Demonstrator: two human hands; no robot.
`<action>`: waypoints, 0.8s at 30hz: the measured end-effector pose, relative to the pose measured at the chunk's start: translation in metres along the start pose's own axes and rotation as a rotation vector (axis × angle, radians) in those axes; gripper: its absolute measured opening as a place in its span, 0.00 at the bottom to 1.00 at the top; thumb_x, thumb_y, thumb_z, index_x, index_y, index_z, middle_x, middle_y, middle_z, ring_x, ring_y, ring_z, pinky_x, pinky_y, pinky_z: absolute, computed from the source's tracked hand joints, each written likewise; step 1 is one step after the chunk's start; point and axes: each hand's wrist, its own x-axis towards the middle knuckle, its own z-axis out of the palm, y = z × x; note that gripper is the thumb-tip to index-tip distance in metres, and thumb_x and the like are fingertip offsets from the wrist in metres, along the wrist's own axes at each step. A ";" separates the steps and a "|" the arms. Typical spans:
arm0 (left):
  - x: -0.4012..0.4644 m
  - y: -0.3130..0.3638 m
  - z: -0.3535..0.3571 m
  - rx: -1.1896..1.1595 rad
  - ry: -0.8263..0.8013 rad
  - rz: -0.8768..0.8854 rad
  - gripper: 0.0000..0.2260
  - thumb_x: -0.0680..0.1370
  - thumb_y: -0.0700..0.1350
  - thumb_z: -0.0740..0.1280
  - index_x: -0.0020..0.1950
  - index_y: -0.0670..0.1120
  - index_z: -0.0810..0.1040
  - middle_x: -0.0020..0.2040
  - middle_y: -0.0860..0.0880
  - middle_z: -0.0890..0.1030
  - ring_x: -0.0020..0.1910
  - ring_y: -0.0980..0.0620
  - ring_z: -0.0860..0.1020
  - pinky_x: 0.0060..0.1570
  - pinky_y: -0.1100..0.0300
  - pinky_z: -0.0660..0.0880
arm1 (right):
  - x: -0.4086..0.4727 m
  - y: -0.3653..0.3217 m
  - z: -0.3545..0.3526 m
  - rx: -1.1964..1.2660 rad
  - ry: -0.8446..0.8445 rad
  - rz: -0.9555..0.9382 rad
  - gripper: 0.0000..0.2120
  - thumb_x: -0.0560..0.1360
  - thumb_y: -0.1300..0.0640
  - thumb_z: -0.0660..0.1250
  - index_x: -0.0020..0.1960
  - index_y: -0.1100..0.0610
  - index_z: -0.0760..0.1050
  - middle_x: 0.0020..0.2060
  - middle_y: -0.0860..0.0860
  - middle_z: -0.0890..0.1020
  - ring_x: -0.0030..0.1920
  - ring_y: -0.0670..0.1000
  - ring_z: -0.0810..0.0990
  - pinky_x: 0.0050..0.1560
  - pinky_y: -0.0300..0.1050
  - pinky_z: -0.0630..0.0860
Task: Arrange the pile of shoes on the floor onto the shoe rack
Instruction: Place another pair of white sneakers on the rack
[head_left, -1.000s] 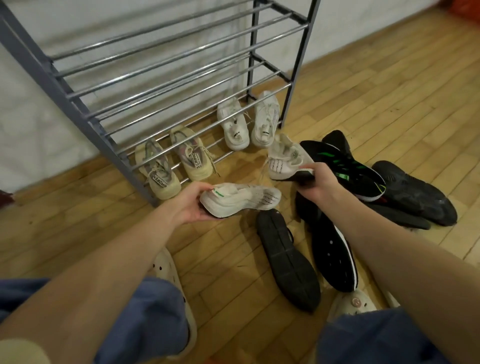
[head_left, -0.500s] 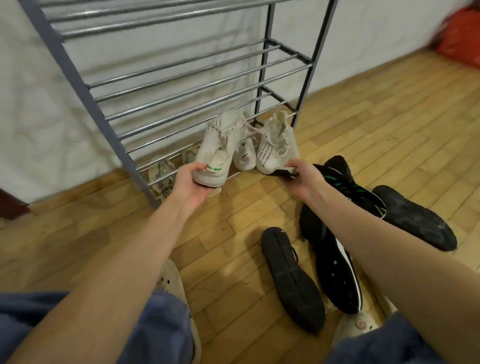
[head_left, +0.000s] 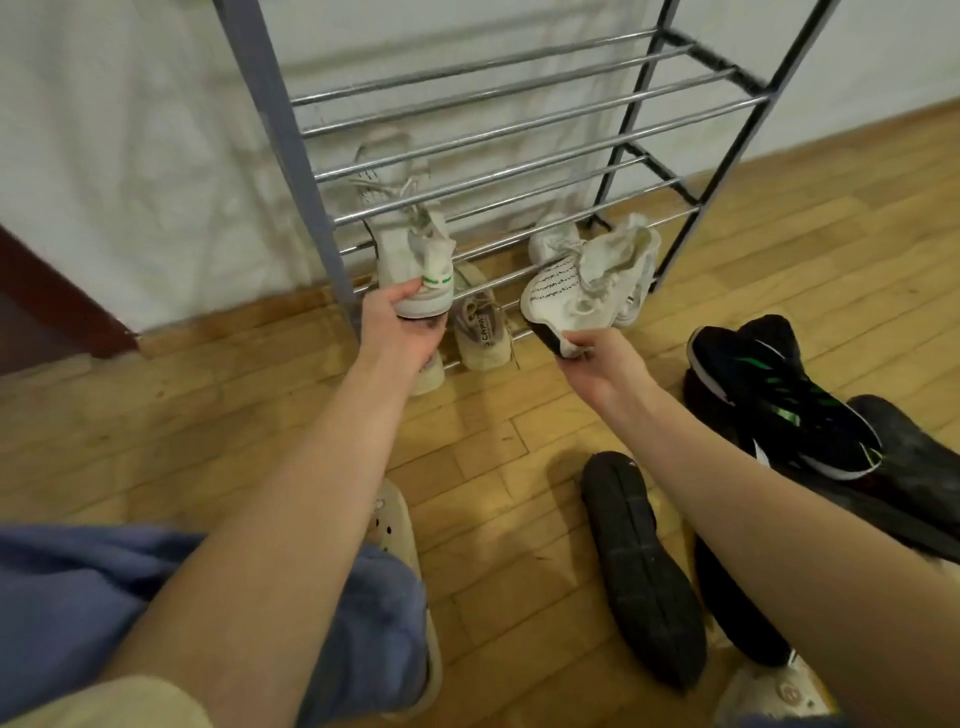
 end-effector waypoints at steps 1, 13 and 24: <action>0.001 0.001 -0.001 -0.022 0.018 -0.003 0.06 0.76 0.30 0.61 0.50 0.39 0.72 0.53 0.39 0.77 0.56 0.41 0.77 0.67 0.46 0.68 | 0.001 0.000 -0.001 0.021 -0.008 0.007 0.27 0.72 0.79 0.56 0.70 0.67 0.64 0.65 0.63 0.72 0.52 0.60 0.78 0.43 0.48 0.78; 0.004 0.017 -0.008 0.020 0.272 -0.068 0.07 0.75 0.34 0.69 0.49 0.37 0.73 0.61 0.40 0.77 0.61 0.40 0.76 0.64 0.44 0.72 | -0.005 0.023 0.022 -0.164 -0.137 0.031 0.29 0.70 0.80 0.55 0.68 0.63 0.69 0.61 0.61 0.77 0.55 0.62 0.79 0.43 0.53 0.81; 0.036 -0.001 -0.050 0.540 0.485 0.087 0.22 0.74 0.42 0.58 0.67 0.39 0.74 0.61 0.39 0.80 0.54 0.41 0.82 0.49 0.51 0.79 | 0.025 0.015 0.107 -0.580 -0.213 -0.136 0.23 0.76 0.75 0.54 0.70 0.65 0.66 0.54 0.63 0.78 0.51 0.61 0.80 0.57 0.62 0.77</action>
